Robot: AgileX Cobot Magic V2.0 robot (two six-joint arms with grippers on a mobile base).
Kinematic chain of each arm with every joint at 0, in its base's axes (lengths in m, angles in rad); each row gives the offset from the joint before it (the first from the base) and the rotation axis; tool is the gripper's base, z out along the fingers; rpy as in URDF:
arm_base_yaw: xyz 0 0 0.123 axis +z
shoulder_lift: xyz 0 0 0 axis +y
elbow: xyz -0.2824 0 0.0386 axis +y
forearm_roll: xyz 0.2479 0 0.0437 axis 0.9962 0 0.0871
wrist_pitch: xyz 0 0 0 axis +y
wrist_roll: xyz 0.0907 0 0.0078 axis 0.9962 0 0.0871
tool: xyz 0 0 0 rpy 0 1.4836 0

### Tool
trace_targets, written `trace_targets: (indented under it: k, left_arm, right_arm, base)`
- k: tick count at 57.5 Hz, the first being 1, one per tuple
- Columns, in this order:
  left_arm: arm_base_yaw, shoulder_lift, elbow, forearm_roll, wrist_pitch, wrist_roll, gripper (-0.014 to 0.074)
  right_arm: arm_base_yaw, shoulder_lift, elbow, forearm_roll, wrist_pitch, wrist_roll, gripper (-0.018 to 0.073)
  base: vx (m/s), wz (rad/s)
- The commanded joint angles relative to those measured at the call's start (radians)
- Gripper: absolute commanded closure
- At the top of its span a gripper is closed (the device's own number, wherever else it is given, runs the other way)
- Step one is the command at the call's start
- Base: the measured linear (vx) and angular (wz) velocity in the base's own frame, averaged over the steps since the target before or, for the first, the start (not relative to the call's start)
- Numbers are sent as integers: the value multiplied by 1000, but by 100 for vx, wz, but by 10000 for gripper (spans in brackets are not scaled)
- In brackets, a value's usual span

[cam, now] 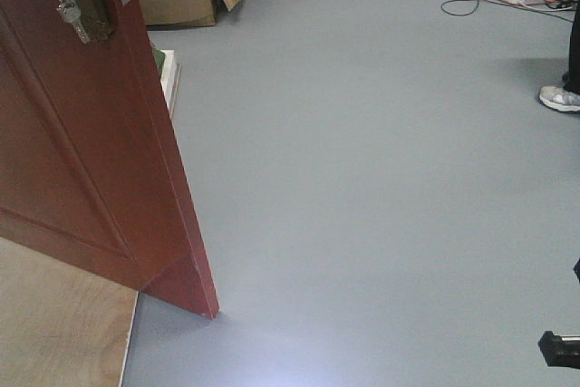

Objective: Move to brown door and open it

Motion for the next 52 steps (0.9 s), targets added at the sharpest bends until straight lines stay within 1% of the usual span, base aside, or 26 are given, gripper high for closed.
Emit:
trace_targets:
  k: [1, 52]
  left_arm:
    - [-10, -36, -38, -33, -19, -1, 603]
    - [-10, -36, -38, -33, -19, -1, 603]
  right_arm:
    - [-2, 13, 4, -6, -82, -5, 559]
    - [-2, 13, 4, -6, -82, -5, 559]
  base:
    - [11, -5]
    - [10, -3]
